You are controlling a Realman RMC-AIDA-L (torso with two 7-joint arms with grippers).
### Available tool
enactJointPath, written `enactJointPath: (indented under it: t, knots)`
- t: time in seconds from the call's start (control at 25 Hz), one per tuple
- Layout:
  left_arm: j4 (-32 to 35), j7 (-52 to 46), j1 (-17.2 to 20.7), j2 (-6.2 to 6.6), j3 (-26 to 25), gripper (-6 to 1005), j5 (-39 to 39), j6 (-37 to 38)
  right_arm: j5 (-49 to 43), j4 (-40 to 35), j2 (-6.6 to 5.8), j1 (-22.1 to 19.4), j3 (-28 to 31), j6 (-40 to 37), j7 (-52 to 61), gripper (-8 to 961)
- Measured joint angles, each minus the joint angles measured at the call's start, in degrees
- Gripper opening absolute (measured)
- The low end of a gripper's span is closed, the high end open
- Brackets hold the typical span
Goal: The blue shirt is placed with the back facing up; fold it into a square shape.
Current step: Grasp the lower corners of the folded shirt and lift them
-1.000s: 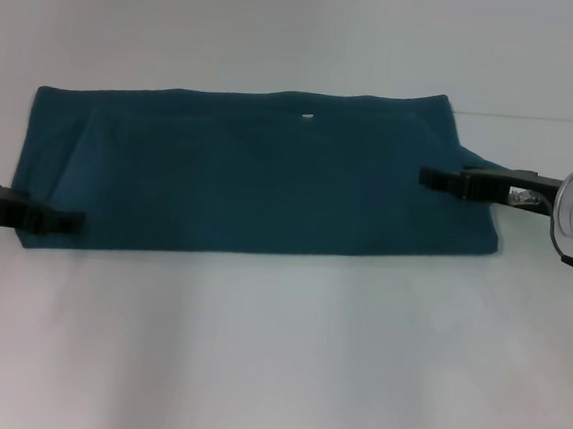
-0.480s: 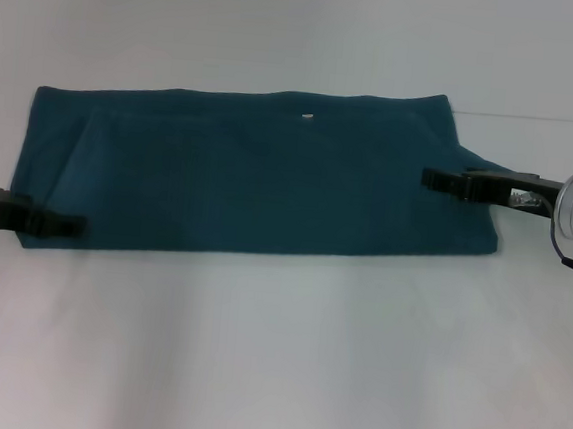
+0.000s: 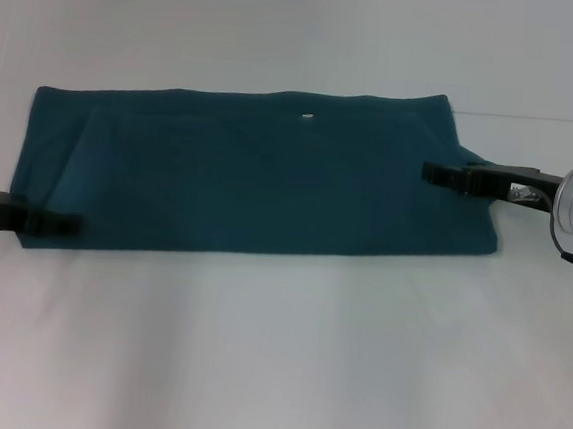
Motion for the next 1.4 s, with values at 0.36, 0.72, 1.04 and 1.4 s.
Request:
enactJointPath:
  t: [0.36, 0.72, 1.04, 1.4]
  knots:
    - [0.5, -0.7, 0.0, 0.07, -1.0, 845, 3.3, -0.9, 0.0, 0.0, -0.08, 0.5, 0.1, 0.1, 0.0, 751]
    - [-1.1, -0.8, -0.3, 0.06, -1.7, 845, 4.4, -1.8, 0.0, 0.0, -0.08, 1.1, 0.1, 0.1, 0.0, 746]
    - [-3.3, -0.9, -1.4, 0.05, -1.7, 844, 4.5, -1.9, 0.0, 0.3, -0.08, 1.3, -0.2, 0.7, 0.0, 743]
    - [-4.1, -0.9, -1.7, 0.05, -1.7, 844, 4.5, -2.6, 0.0, 1.3, 0.01, 1.3, -0.1, 1.1, -0.1, 739]
